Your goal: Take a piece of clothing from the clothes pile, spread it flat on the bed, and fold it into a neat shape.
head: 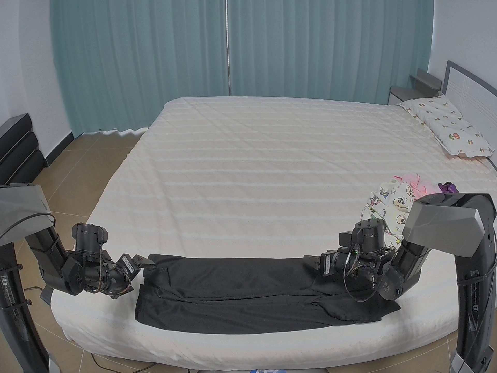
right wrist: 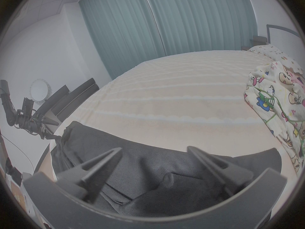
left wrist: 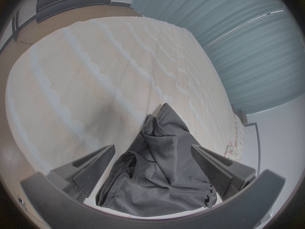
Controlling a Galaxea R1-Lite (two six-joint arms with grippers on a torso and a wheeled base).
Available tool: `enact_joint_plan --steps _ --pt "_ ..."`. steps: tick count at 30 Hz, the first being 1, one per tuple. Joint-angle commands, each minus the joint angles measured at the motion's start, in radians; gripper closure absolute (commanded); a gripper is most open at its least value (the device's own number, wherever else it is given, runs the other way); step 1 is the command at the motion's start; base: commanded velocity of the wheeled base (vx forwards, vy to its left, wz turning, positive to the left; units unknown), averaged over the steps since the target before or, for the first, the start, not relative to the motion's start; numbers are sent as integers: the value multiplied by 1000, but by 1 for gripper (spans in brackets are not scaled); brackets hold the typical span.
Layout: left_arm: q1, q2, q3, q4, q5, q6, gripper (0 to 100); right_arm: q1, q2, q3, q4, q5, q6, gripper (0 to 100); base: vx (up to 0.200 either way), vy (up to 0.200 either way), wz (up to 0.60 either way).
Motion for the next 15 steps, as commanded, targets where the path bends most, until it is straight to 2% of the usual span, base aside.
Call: enact_joint_plan --steps 1,7,8,15 --pt "0 2 1 0 0 1 0 -3 4 2 19 1 0 0 0 0 0" --pt "0 2 -1 0 -1 1 0 -2 0 28 29 2 -4 0 0 0 0" --pt "0 2 -1 0 0 1 0 -2 0 34 29 2 -9 100 0 0 0" --pt "0 2 -1 0 0 1 0 -2 5 51 60 2 -46 100 0 0 0"
